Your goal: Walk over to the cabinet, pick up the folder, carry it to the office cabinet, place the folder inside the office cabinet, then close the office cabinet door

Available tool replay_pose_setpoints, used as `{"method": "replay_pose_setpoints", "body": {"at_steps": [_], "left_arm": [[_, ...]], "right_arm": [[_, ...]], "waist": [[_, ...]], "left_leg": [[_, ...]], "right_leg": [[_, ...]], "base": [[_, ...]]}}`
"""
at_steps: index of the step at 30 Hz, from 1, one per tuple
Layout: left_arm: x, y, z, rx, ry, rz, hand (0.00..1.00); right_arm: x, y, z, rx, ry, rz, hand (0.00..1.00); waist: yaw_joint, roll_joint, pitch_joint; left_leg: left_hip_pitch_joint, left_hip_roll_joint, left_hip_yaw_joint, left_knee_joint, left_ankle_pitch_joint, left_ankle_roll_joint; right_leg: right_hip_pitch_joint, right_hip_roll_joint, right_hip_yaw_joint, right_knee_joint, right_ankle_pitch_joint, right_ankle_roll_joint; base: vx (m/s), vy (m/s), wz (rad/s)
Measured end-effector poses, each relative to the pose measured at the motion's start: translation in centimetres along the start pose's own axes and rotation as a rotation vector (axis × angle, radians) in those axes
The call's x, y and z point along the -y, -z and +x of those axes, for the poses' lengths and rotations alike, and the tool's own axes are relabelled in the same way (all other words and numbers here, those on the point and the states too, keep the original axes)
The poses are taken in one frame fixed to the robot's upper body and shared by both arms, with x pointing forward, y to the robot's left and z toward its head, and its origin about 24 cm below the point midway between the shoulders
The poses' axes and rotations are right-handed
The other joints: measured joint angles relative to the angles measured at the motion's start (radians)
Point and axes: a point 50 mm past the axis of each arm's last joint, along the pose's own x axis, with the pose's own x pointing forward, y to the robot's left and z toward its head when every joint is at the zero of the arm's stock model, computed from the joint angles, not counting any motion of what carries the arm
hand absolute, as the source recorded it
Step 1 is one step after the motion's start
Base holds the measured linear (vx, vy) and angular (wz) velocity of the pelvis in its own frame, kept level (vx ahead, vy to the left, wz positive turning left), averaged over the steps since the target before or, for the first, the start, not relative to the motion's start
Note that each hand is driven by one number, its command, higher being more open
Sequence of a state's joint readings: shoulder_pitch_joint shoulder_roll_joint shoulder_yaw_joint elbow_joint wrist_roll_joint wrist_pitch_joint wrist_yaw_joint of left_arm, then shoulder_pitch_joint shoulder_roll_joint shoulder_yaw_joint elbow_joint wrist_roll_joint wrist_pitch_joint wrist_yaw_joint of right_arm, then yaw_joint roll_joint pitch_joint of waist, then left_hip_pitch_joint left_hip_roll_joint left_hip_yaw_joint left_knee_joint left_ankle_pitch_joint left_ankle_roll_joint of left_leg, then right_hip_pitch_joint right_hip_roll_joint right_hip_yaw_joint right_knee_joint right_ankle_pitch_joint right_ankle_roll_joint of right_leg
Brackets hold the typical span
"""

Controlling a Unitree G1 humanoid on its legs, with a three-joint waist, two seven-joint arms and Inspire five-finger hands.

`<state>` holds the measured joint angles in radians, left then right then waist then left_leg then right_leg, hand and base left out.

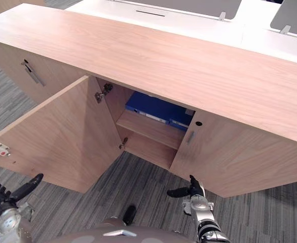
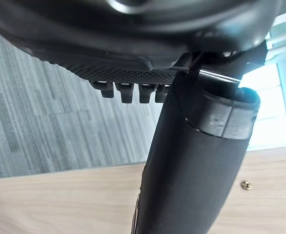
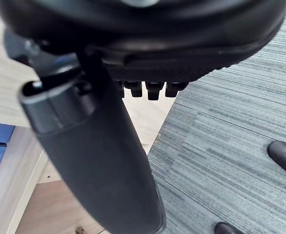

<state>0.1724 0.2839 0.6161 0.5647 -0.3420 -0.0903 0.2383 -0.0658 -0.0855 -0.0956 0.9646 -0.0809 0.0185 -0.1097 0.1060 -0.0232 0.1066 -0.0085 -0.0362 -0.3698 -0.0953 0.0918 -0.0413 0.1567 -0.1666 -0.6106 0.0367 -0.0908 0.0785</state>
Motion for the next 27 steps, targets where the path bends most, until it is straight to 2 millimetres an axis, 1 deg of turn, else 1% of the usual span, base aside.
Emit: {"method": "replay_pose_setpoints", "body": {"at_steps": [3,9,11,12,14,18,24,27], "left_arm": [[0.4,-1.0,0.0,0.041,0.014,-0.011,1.0],[0.7,-2.7,0.3,0.104,0.042,-0.014,1.0],[0.9,-4.0,0.4,0.154,0.063,-0.012,1.0],[1.0,-4.3,0.4,0.167,0.071,-0.009,1.0],[1.6,-5.4,0.4,0.216,0.105,0.012,1.0],[1.8,-5.4,0.3,0.219,0.11,0.019,1.0],[1.8,-4.8,-0.3,0.217,0.137,0.053,1.0],[1.5,-4.2,-1.2,0.215,0.15,0.055,1.0]], "right_arm": [[0.0,0.2,0.0,-0.004,-0.002,0.0,1.0],[0.1,0.7,-0.2,-0.018,-0.01,-0.003,1.0],[0.1,1.0,-0.2,-0.024,-0.014,-0.003,1.0],[0.1,1.0,-0.3,-0.025,-0.015,-0.003,1.0],[0.1,1.1,-0.3,-0.028,-0.018,-0.003,1.0],[0.2,1.8,-0.5,-0.043,-0.023,-0.003,1.0],[0.1,2.2,-0.6,-0.055,-0.033,-0.007,1.0],[0.2,2.5,-0.7,-0.062,-0.034,-0.016,1.0]], "waist": [[0.0,-0.007,0.006],[0.001,-0.011,0.007],[0.001,-0.011,0.007],[0.001,-0.011,0.007],[0.001,-0.011,0.007],[0.004,-0.011,0.007],[0.009,-0.01,0.008],[0.01,-0.011,0.008]], "left_leg": [[0.001,0.001,0.003,0.0,-0.002,0.002],[0.006,0.001,0.017,0.0,-0.007,0.005],[0.01,0.002,0.025,0.0,-0.009,0.006],[0.011,0.002,0.027,0.0,-0.009,0.006],[0.017,0.004,0.035,0.0,-0.011,0.006],[0.023,0.006,0.045,0.0,-0.014,0.008],[0.026,0.009,0.06,0.0,-0.024,0.008],[0.025,0.007,0.064,0.0,-0.025,0.008]], "right_leg": [[-0.001,0.0,0.004,0.0,0.0,0.0],[-0.001,-0.001,0.017,0.0,0.001,0.002],[-0.001,-0.001,0.029,0.0,0.002,0.002],[-0.001,-0.001,0.033,0.0,0.002,0.002],[-0.001,-0.001,0.044,0.002,0.002,0.003],[-0.001,-0.001,0.055,0.004,0.002,0.002],[-0.004,-0.001,0.068,0.007,0.001,0.001],[-0.005,-0.004,0.069,0.007,0.002,0.002]], "base": [[0.0,-0.007,-0.01],[0.02,-0.018,-0.06],[0.02,-0.021,-0.09],[0.02,-0.023,-0.12],[0.01,-0.023,-0.11],[0.0,-0.023,-0.08],[0.0,-0.012,-0.04],[0.0,0.0,0.0]]}}
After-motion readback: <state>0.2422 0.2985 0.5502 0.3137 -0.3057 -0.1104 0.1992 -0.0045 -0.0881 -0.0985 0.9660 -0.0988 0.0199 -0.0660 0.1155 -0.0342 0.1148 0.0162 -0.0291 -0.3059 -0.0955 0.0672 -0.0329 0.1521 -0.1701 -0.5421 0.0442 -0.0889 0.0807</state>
